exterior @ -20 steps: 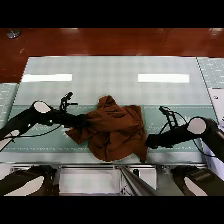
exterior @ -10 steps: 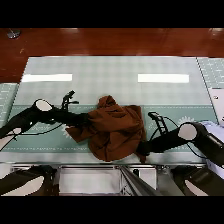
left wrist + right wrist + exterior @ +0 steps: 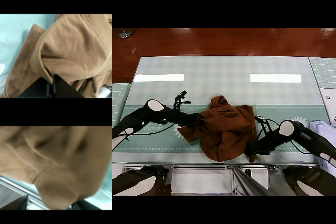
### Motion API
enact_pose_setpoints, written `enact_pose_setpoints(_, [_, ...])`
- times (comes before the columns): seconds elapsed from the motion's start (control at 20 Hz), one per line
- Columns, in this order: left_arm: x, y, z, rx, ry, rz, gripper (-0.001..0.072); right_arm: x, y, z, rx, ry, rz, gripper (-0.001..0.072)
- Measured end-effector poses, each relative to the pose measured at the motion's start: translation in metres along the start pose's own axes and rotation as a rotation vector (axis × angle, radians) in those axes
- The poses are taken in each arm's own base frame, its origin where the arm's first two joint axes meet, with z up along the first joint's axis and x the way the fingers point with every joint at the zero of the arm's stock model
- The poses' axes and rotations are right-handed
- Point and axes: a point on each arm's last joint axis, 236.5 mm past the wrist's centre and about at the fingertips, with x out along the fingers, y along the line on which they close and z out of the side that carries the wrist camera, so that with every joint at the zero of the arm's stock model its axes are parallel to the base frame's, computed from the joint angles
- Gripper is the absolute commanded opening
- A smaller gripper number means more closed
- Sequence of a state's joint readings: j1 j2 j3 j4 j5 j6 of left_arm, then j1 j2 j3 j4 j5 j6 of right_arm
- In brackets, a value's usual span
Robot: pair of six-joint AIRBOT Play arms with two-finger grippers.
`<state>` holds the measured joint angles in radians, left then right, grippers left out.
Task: Fold the shirts.
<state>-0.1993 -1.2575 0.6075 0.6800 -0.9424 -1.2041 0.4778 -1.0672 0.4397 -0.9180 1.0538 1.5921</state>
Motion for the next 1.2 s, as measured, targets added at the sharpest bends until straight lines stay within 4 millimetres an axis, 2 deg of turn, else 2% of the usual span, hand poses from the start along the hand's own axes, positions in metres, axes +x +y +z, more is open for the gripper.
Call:
enact_pose_setpoints(0.05, [0.0,0.0,0.0,0.0,0.001,-0.001,0.0027,0.003,0.002,0.008,-0.004,-0.024,0.013,0.0019])
enact_pose_setpoints(0.2, [-0.002,-0.003,0.003,0.009,-0.003,-0.005,0.0027,0.0,0.021,0.032,-0.051,-0.09,0.084,0.0021])
enact_pose_setpoints(0.25, [-0.006,-0.008,0.009,0.022,-0.017,-0.01,0.0027,-0.008,0.029,0.043,-0.073,-0.118,0.102,0.002])
enact_pose_setpoints(0.35, [-0.02,-0.028,0.029,0.076,-0.063,-0.032,0.0027,-0.042,0.045,0.079,-0.117,-0.211,0.133,0.0021])
enact_pose_setpoints(0.45, [-0.05,-0.063,0.062,0.164,-0.156,-0.064,0.0027,-0.103,0.063,0.123,-0.176,-0.337,0.145,0.002])
enact_pose_setpoints(0.5, [-0.072,-0.087,0.081,0.22,-0.218,-0.083,0.0027,-0.144,0.071,0.144,-0.214,-0.42,0.139,0.002])
enact_pose_setpoints(0.55, [-0.099,-0.113,0.101,0.277,-0.295,-0.103,0.0027,-0.188,0.08,0.162,-0.248,-0.51,0.133,0.002])
enact_pose_setpoints(0.6, [-0.128,-0.139,0.117,0.33,-0.366,-0.121,0.0027,-0.24,0.092,0.177,-0.289,-0.613,0.124,0.002])
enact_pose_setpoints(0.7, [-0.198,-0.198,0.142,0.448,-0.534,-0.161,0.0027,-0.341,0.118,0.184,-0.376,-0.817,0.095,0.0021])
enact_pose_setpoints(0.75, [-0.237,-0.227,0.147,0.506,-0.621,-0.181,0.0026,-0.39,0.133,0.177,-0.427,-0.915,0.076,0.002])
enact_pose_setpoints(0.8, [-0.274,-0.253,0.148,0.558,-0.703,-0.198,0.0027,-0.43,0.148,0.164,-0.477,-0.996,0.058,0.002])
enact_pose_setpoints(0.85, [-0.312,-0.278,0.143,0.612,-0.786,-0.214,0.0026,-0.468,0.163,0.146,-0.529,-1.077,0.035,0.002])
enact_pose_setpoints(0.9, [-0.347,-0.3,0.135,0.659,-0.863,-0.227,0.0027,-0.496,0.175,0.125,-0.574,-1.144,0.011,0.0021])
enact_pose_setpoints(1.0, [-0.413,-0.336,0.106,0.754,-1.013,-0.243,0.0026,-0.54,0.197,0.079,-0.651,-1.274,-0.032,0.0021])
enact_pose_setpoints(1.05, [-0.442,-0.349,0.087,0.793,-1.082,-0.243,0.0027,-0.554,0.204,0.054,-0.679,-1.328,-0.06,0.0021])
enact_pose_setpoints(1.2, [-0.508,-0.369,0.031,0.881,-1.269,-0.197,0.0027,-0.584,0.211,-0.011,-0.724,-1.472,-0.159,0.002])
